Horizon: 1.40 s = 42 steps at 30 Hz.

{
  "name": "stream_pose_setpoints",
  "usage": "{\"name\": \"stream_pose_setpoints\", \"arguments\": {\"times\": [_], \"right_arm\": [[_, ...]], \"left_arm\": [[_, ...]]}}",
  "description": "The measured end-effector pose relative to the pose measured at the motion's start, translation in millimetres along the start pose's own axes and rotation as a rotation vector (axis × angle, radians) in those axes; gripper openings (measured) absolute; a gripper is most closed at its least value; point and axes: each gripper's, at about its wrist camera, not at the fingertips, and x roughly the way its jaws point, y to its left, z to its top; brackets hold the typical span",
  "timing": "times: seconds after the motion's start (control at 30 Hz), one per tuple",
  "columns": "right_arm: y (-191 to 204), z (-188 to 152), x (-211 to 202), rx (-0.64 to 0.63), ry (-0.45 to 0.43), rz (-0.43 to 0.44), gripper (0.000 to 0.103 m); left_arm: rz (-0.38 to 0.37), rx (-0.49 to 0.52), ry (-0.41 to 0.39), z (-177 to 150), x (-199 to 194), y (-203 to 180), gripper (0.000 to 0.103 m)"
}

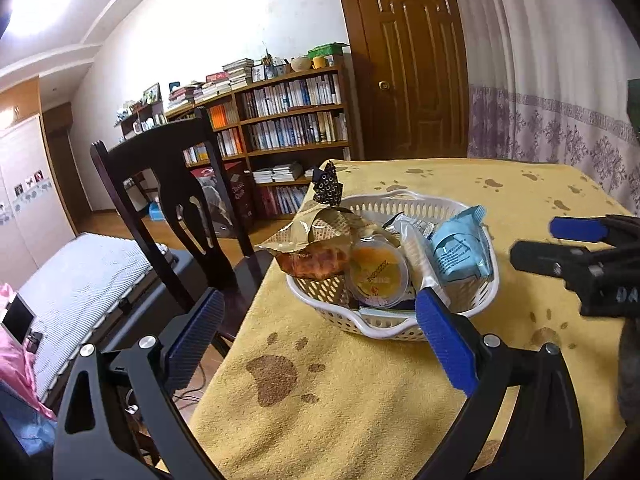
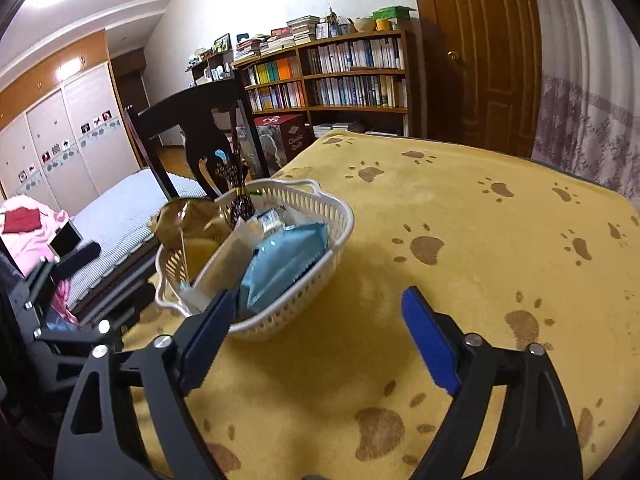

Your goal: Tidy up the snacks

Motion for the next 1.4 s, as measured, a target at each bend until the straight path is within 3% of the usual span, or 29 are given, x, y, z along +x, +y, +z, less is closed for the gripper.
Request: {"name": "stream_pose_setpoints", "arguments": {"times": [0.6,0.9,1.4], "right_arm": [[10.6,-21.3,-15.3,-0.043,-0.025,-0.090,0.098],[20.5,-22.3,-22.3,-0.087,-0.056,-0.156,0.098],[31.2,-23.5,-21.1,-0.121,-0.051,-0.187,0.098]], "left_arm": [[0.053,0.031,-0.009,-3.1,-7.1,-5.9,0.100],[0.068,0.052,-0.016,-3.3,-8.4,-10.3,0.100],[0.082,0.068,-0.019,-5.4,-6.8,-13.2,0.100]]}}
